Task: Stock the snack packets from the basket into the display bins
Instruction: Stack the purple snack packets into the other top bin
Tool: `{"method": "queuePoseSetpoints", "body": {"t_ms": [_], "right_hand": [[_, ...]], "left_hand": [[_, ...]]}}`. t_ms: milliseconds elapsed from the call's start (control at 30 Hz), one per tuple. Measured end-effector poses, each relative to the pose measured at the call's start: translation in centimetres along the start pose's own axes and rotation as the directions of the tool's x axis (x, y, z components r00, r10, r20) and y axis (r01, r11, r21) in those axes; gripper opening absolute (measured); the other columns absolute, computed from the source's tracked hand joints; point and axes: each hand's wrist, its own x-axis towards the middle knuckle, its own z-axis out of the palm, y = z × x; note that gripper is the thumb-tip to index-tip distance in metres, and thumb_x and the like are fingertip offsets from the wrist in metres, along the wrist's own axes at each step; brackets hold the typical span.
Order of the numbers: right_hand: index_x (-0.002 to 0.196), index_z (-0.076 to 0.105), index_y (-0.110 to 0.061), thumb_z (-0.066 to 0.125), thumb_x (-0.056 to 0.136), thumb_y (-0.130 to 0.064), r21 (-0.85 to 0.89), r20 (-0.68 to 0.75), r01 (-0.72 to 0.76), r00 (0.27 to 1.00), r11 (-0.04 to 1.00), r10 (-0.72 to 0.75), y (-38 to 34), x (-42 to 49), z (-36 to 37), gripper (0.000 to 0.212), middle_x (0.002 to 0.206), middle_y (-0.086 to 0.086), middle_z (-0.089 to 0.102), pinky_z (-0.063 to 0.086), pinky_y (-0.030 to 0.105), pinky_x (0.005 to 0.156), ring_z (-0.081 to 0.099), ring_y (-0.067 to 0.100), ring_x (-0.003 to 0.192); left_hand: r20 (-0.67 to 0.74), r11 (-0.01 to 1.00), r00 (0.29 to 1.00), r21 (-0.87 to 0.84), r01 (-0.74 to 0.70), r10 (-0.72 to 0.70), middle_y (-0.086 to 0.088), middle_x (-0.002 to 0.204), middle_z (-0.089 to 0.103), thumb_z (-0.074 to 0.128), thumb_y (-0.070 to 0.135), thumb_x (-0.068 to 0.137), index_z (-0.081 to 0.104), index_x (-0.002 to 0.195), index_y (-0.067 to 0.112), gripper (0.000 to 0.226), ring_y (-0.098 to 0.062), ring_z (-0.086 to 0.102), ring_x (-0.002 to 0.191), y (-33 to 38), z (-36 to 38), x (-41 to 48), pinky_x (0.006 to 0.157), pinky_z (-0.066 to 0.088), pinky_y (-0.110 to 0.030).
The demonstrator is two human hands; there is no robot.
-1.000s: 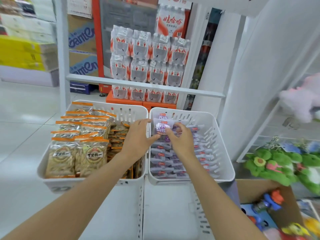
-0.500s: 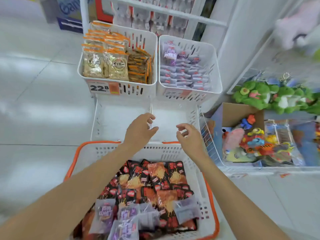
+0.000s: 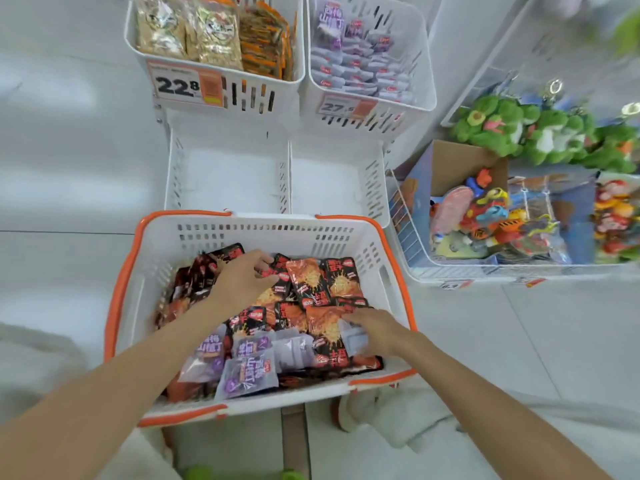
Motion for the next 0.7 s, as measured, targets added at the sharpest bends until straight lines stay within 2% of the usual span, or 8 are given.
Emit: {"method": "queuePoseSetpoints", "body": {"t_ms": [67,133,267,367,467,533,633,700], "right_hand": [[0.138,0.047,-0.023,0.074,0.079,-0.042,0.169,-0.11,-0.053,0.991,0.984,0.072,0.1,-0.2,-0.7,0.068,0.124,0.001,0.061,0.047,0.032,0.091,0.059,0.024,0.114],[0.117,0.049,-0.023,0.069,0.078,-0.058,0.572,-0.118,-0.076,0.978,0.817,0.174,-0.6,-0.4,-2.9,0.056,0.109,-0.003,0.061,0.051,0.036,0.083,0.062,0.021,0.101],[0.104,0.068,-0.022,0.057,0.093,-0.05,0.803,-0.12,0.091,0.993,0.59,0.011,-3.4,-0.2,-8.0,0.032,0.111,-0.003,0.065,0.043,0.041,0.1,0.06,0.018,0.107],[0.121,0.067,-0.031,0.04,0.096,-0.062,0.949,-0.08,0.111,0.99,0.295,-0.115,-5.0,0.4,-9.3,0.048,0.126,0.003,0.067,0.047,0.044,0.103,0.063,0.024,0.117],[0.136,0.052,-0.013,0.022,0.101,-0.061,0.992,-0.116,0.119,0.992,0.052,-0.05,-5.8,0.7,-9.5,0.067,0.129,0.014,0.063,0.052,0.042,0.097,0.067,0.031,0.11],[0.135,0.05,-0.013,0.028,0.104,-0.051,0.979,-0.157,0.152,0.987,0.135,0.026,-6.1,0.8,-9.2,0.054,0.129,0.014,0.061,0.053,0.041,0.095,0.068,0.03,0.105],[0.135,0.052,-0.023,0.056,0.096,-0.044,0.796,-0.107,0.114,0.993,0.594,-0.047,-6.5,0.9,-6.7,0.044,0.129,-0.003,0.059,0.05,0.033,0.097,0.061,0.013,0.107],[0.138,0.051,-0.025,0.07,0.087,-0.045,0.675,0.039,0.063,0.992,0.736,-0.121,-7.1,1.3,-4.2,0.058,0.129,-0.009,0.057,0.046,0.029,0.099,0.055,0.01,0.114]], "left_hand": [[0.064,1.0,0.998,-0.003,-0.024,0.024,0.001,0.116,0.06,0.071,0.023,0.089,0.056,0.123,0.022,0.037,-0.012,0.06,0.088,0.8,0.4,-0.5,0.082,0.052,-0.03],[0.148,0.997,0.987,-0.033,-0.065,0.069,0.007,0.134,0.051,0.072,0.015,0.088,0.05,0.135,0.028,0.054,-0.012,0.06,0.102,1.6,0.8,-1.1,0.078,0.054,-0.025],[0.277,0.976,0.941,-0.151,-0.156,0.193,0.018,0.149,0.022,0.075,0.006,0.083,0.034,0.149,0.036,0.084,-0.003,0.026,0.139,4.7,1.0,-1.5,0.1,0.041,-0.022],[0.141,0.97,0.979,-0.211,-0.116,0.148,0.005,0.124,0.063,0.078,0.008,0.08,0.062,0.12,0.016,0.044,-0.013,0.057,0.119,5.3,0.4,-1.0,0.101,0.046,-0.034],[0.046,0.94,0.998,-0.335,0.061,-0.049,-0.014,0.1,0.071,0.077,0.012,0.082,0.057,0.088,0.011,0.021,-0.023,0.067,0.088,4.1,-1.2,-0.7,0.089,0.052,-0.042],[0.084,0.835,0.98,-0.515,0.196,-0.179,-0.018,0.103,0.069,0.074,0.008,0.084,0.054,0.092,0.01,0.023,-0.023,0.068,0.087,2.8,-1.9,-0.5,0.088,0.056,-0.044],[0.199,0.739,0.948,-0.593,0.318,-0.249,-0.015,0.119,0.066,0.073,0.0,0.083,0.054,0.126,0.012,0.048,-0.025,0.07,0.099,1.0,-2.5,-0.5,0.081,0.06,-0.037],[0.254,0.754,0.932,-0.55,0.359,-0.258,-0.012,0.118,0.069,0.069,-0.005,0.085,0.057,0.131,0.012,0.05,-0.025,0.068,0.107,0.2,-2.6,-0.8,0.089,0.057,-0.038]]}}
